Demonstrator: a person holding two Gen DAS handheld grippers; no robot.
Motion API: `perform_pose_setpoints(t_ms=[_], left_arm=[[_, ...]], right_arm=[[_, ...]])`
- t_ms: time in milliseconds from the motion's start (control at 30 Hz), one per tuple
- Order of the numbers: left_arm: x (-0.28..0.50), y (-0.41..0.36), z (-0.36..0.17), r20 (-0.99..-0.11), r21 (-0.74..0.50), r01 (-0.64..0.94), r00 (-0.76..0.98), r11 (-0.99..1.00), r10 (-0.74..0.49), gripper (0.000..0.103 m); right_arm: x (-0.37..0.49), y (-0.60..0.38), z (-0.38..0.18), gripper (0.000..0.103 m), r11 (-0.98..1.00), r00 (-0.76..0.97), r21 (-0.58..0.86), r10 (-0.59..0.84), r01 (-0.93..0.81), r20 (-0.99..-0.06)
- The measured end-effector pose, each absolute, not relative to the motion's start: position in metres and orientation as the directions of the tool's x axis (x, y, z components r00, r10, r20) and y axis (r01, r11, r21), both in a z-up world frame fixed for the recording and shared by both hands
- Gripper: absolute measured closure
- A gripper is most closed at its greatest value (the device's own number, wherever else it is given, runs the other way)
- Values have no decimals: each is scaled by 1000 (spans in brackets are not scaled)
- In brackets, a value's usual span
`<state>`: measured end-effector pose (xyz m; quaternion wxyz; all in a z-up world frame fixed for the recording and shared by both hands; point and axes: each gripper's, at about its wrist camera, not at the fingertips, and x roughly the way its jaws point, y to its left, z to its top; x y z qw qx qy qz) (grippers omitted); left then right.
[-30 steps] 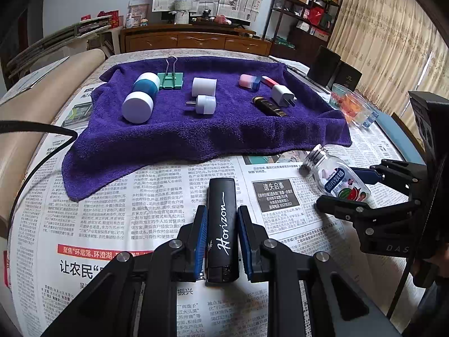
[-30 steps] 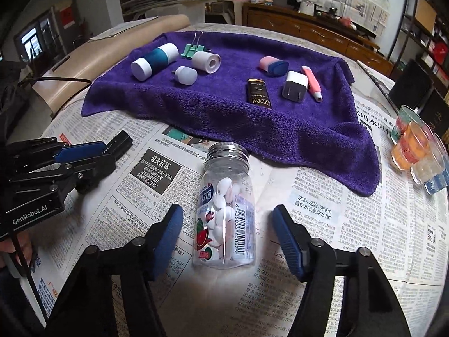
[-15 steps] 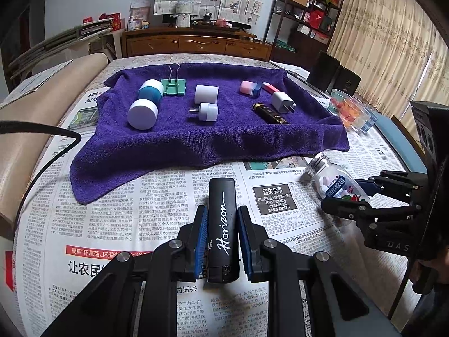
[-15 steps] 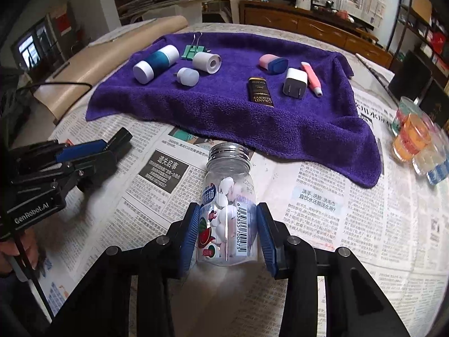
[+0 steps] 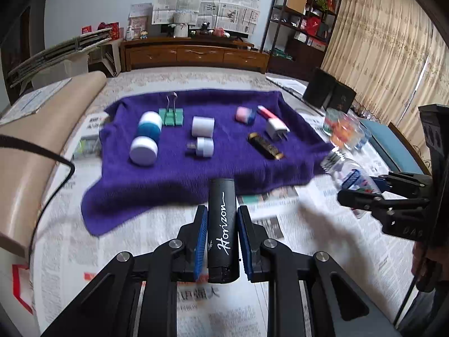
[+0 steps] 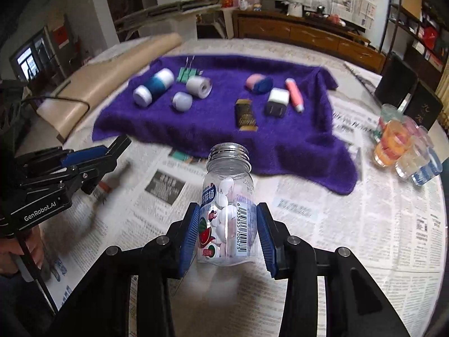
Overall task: Organize rigid objects
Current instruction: 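Hold Horizon marker with left tool while right tool grasps glass pill jar, then carry marker onto towel with left tool while right tool lays pill jar there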
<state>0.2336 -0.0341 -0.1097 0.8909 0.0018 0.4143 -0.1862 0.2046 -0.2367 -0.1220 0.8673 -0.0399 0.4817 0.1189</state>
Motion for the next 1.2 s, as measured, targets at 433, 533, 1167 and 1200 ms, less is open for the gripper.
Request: perform_pose_setpoints(t_ms=[433, 533, 1167, 1200], left_arm=[[303, -43, -95, -738, -137, 349, 589, 927, -331, 82], [314, -45, -97, -739, -134, 353, 587, 926, -331, 82], [348, -28, -107, -748, -132, 324, 588, 937, -309, 82], [350, -28, -108, -749, -134, 323, 585, 937, -309, 82]], right_arm=[[258, -266, -84, 62, 977, 556, 80, 181, -200, -811], [279, -268, -87, 62, 978, 548, 71, 169, -196, -819], [387, -195, -129, 62, 943, 470, 94, 244, -320, -848], [390, -190, -134, 62, 942, 465, 84, 237, -325, -853]])
